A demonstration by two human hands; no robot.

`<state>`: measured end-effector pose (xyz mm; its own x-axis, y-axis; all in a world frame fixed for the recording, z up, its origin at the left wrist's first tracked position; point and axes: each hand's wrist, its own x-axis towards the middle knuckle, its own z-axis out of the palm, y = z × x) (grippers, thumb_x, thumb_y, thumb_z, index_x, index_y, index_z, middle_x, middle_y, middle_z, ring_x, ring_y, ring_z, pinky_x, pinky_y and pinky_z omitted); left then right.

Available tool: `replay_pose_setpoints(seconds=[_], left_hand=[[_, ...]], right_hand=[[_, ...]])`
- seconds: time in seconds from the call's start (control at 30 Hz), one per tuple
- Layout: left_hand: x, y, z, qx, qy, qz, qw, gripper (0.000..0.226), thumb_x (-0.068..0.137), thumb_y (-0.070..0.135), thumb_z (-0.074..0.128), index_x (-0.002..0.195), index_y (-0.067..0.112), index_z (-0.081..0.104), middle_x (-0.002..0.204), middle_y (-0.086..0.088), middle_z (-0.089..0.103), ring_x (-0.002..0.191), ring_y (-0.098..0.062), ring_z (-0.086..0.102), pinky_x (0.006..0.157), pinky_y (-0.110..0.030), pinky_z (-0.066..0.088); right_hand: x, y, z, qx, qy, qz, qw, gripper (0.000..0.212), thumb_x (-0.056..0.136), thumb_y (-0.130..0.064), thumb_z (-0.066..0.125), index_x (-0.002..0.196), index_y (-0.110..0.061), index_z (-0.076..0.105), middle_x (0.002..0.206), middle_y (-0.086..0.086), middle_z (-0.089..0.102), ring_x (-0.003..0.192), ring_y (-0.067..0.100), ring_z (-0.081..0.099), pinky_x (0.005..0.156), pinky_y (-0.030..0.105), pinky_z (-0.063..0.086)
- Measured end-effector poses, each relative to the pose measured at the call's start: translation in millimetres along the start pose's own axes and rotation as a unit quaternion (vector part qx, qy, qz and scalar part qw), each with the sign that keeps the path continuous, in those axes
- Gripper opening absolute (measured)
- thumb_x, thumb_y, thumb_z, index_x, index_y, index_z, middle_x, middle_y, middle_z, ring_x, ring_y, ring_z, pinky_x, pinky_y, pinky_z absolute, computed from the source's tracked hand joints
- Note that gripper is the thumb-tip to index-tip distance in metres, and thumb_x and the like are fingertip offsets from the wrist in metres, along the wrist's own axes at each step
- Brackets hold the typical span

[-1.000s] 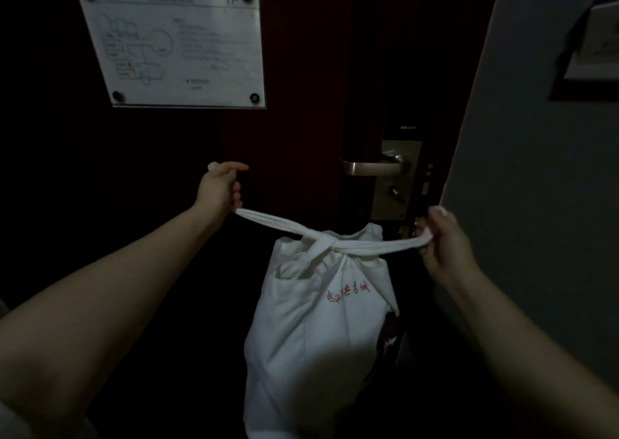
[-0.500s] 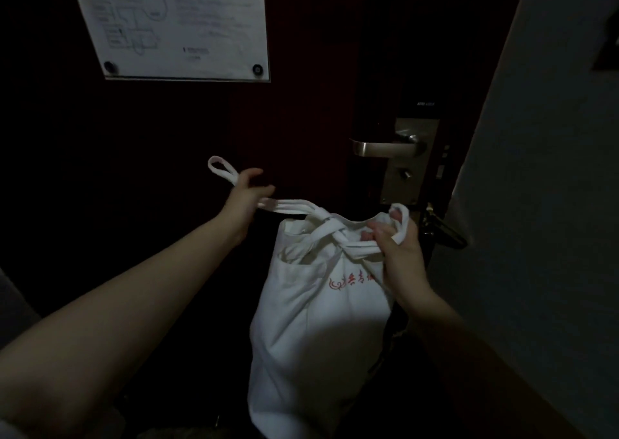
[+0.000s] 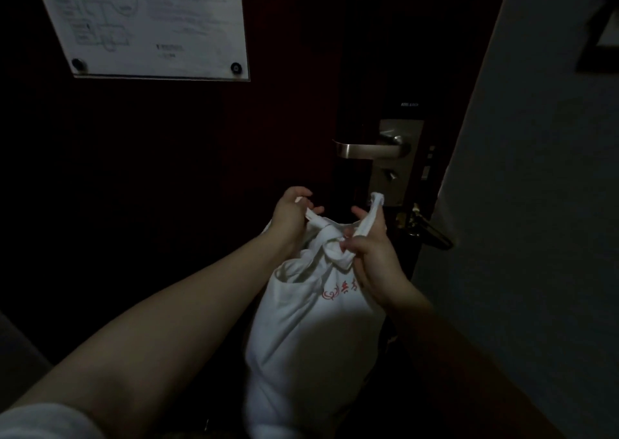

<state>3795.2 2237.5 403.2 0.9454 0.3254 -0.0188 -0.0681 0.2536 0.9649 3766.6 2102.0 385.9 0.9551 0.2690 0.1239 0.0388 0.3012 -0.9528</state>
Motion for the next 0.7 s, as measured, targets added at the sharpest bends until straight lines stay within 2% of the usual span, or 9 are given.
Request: replay_pose_setpoints(seconds=[0.07,0.13,0.2,0.27,0.3,0.33,0.4,0.5,0.7], left_hand=[[-7.3,2.7,-1.1,0.054,-0.085,0.026,0.995,0.028,0.099,0.007,0.031,0.092,0.012,0.058,0.073,-0.007,0.049,0.062,-0.014,0.049,0.055,-0.026,0.042],[-16.8,5.8,-3.3,0.115,-0.200,0.022,0.973,0.022,0.099,0.017,0.041,0.096,0.011,0.062,0.082,-0.006,0.060,0.070,-0.015,0.059,0.063,-0.027,0.049],[-20.7,7.2,-7.4,0.287,-0.281,0.050,0.915,0.024,0.091,0.030,0.057,0.106,0.013,0.063,0.097,0.000,0.064,0.085,-0.009,0.064,0.073,-0.023,0.052],[-21.3,2.9,-10.3,0.453,-0.301,0.111,0.832,0.028,0.080,0.036,0.070,0.104,0.022,0.065,0.089,0.007,0.063,0.076,0.002,0.060,0.066,-0.018,0.048],[-22.8,1.8,-9.4,0.470,-0.299,0.131,0.820,0.019,0.077,0.035,0.073,0.093,0.027,0.067,0.079,0.009,0.062,0.067,0.004,0.056,0.061,-0.017,0.044],[-24.3,1.2,-7.9,0.459,-0.295,0.143,0.825,0.009,0.077,0.032,0.074,0.078,0.032,0.066,0.069,0.009,0.059,0.059,0.004,0.053,0.058,-0.017,0.040],[-22.3,-3.7,-6.3,0.417,-0.265,0.144,0.857,0.026,0.081,0.026,0.072,0.060,0.036,0.060,0.064,0.009,0.056,0.055,0.003,0.052,0.057,-0.018,0.041],[-19.4,-4.3,-6.9,0.322,-0.223,0.099,0.915,0.018,0.088,0.019,0.063,0.071,0.026,0.067,0.081,-0.004,0.061,0.071,-0.012,0.062,0.069,-0.030,0.052],[-15.2,-5.2,-3.4,0.339,-0.199,0.125,0.911,0.025,0.090,0.011,0.058,0.070,0.023,0.066,0.071,0.005,0.063,0.064,-0.003,0.060,0.060,-0.018,0.046]], right_hand=[[-1.1,-5.3,0.6,-0.096,-0.012,-0.020,0.995,0.075,0.092,0.004,0.048,0.150,-0.031,0.016,0.141,0.003,0.040,0.117,0.025,0.053,0.085,0.038,0.054],[0.9,-15.8,0.2,-0.087,0.021,-0.053,0.995,0.057,0.098,-0.005,0.042,0.147,-0.028,0.026,0.128,-0.003,0.051,0.103,0.016,0.061,0.078,0.027,0.055],[8.0,-26.8,-0.8,-0.068,0.066,-0.104,0.990,0.048,0.100,-0.008,0.036,0.146,-0.024,0.030,0.130,-0.001,0.051,0.103,0.013,0.061,0.084,0.027,0.053],[16.0,-36.1,3.1,-0.087,0.073,-0.148,0.982,0.048,0.101,-0.007,0.033,0.146,-0.022,0.028,0.133,-0.003,0.047,0.107,0.008,0.058,0.091,0.023,0.050],[19.4,-38.8,7.5,-0.099,0.061,-0.159,0.980,0.048,0.101,-0.006,0.033,0.146,-0.022,0.027,0.132,-0.006,0.046,0.108,0.006,0.057,0.092,0.020,0.048],[21.9,-39.8,11.6,-0.105,0.050,-0.163,0.980,0.048,0.100,-0.006,0.034,0.145,-0.022,0.027,0.131,-0.008,0.046,0.109,0.005,0.056,0.093,0.019,0.046],[24.7,-37.6,14.3,-0.100,0.052,-0.157,0.981,0.048,0.099,-0.008,0.039,0.143,-0.022,0.026,0.132,-0.009,0.046,0.115,0.006,0.054,0.097,0.021,0.044],[20.3,-29.5,3.2,-0.043,0.103,-0.107,0.988,0.049,0.094,-0.011,0.052,0.133,-0.019,0.024,0.135,-0.001,0.046,0.115,0.014,0.054,0.090,0.026,0.049],[10.0,0.7,0.0,-0.139,0.029,-0.002,0.990,0.048,0.094,-0.028,0.054,0.136,-0.018,0.032,0.129,0.009,0.055,0.112,0.020,0.059,0.098,0.043,0.048]])
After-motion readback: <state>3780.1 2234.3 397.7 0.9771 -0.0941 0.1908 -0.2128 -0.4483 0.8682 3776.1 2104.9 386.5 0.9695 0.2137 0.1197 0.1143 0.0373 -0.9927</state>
